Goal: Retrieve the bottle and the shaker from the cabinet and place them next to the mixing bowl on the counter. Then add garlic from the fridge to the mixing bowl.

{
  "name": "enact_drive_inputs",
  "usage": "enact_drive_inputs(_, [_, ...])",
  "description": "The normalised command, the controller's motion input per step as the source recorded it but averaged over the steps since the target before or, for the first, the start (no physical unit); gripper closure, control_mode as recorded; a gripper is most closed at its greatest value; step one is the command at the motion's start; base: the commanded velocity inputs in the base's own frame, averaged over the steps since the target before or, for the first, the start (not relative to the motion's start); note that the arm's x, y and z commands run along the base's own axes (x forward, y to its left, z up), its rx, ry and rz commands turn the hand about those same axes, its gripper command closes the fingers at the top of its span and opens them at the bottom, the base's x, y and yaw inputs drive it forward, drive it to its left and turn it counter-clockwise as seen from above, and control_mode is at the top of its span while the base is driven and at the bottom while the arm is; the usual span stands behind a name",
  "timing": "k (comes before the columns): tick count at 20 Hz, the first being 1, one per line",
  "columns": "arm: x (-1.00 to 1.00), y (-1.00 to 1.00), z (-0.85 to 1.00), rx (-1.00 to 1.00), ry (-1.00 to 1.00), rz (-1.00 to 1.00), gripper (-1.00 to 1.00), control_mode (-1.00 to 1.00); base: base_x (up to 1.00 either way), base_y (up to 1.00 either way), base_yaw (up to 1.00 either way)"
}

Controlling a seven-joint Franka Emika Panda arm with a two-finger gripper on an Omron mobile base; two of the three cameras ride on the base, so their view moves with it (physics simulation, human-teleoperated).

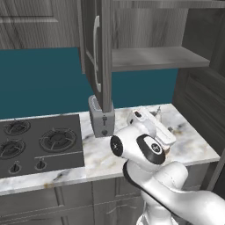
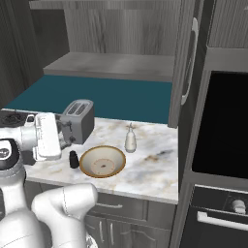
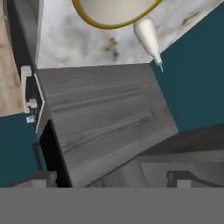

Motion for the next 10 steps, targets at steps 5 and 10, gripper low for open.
enact_drive_inputs(5, [-0.02, -0.16, 0.13, 0.34, 0.10, 0.10, -1.00, -1.00, 0.00, 0.00, 0.00])
enact_drive_inputs(10, [-0.12, -0.02, 0.18, 0.28, -0.01, 0.05, -1.00, -1.00, 0.00, 0.00, 0.00])
